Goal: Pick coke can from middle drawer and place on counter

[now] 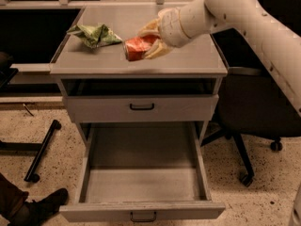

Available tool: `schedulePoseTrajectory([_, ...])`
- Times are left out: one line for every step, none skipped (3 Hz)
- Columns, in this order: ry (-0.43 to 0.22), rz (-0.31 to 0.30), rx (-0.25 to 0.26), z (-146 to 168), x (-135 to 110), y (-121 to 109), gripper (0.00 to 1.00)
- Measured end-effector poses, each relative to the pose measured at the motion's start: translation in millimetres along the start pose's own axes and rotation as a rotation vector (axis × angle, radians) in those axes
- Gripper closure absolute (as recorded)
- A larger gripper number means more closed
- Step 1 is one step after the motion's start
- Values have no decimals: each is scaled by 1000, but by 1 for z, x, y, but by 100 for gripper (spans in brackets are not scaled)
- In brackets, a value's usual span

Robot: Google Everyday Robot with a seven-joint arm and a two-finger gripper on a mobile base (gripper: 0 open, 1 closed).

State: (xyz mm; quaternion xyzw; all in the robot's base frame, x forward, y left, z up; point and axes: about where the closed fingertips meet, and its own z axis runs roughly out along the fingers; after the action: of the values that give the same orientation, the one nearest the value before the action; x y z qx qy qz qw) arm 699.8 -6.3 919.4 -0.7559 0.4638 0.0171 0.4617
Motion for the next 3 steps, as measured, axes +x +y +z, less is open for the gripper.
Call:
schedulePoseTrajectory([52, 29, 63, 5, 27, -10, 100])
schedulePoseTrajectory([49, 80, 73, 22, 54, -3, 100])
schedulePoseTrajectory([37, 109, 50, 51, 72, 2, 100])
